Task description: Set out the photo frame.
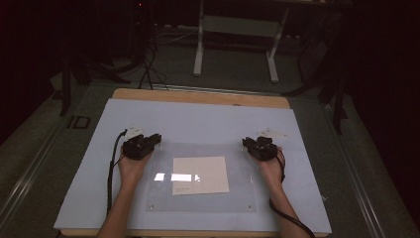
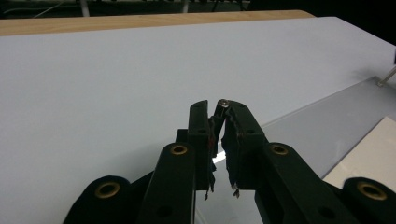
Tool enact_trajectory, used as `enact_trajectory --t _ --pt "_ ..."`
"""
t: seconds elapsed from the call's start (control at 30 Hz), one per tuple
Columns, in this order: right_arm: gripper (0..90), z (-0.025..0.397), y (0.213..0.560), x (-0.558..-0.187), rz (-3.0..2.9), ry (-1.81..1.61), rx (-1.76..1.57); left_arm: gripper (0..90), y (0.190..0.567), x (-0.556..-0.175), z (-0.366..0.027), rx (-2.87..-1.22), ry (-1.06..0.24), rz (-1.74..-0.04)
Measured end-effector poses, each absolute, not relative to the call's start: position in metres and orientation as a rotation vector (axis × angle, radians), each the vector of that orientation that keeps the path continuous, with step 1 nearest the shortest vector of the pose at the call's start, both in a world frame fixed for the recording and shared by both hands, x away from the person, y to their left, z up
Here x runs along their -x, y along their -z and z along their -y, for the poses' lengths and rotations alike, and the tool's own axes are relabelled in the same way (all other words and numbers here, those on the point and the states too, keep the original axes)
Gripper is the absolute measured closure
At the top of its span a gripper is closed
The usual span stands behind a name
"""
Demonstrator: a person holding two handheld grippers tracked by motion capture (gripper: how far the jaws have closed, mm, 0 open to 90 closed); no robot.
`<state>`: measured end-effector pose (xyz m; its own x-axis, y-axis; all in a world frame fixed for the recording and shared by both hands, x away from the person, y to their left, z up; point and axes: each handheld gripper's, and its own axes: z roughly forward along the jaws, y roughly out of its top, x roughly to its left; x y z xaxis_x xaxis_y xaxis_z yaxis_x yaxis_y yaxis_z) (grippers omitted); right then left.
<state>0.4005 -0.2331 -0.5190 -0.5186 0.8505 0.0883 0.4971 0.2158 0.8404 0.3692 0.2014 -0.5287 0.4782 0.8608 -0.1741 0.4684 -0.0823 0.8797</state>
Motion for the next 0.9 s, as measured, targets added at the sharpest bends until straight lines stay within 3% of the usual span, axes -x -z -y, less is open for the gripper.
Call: enact_trajectory --t 0.33,0.9 --pt "84.0 0.2312 0.5151 -0.4006 -2.101 -1.237 -1.216 81.3 0.53 -0.3705 -0.2027 -1.712 -0.473 -1.137" --pt "84.8 0.2321 0.5136 -0.4025 -2.13 -1.225 -1.213 81.7 0.5296 -0.3719 -0.2031 -1.71 -0.465 -1.138"
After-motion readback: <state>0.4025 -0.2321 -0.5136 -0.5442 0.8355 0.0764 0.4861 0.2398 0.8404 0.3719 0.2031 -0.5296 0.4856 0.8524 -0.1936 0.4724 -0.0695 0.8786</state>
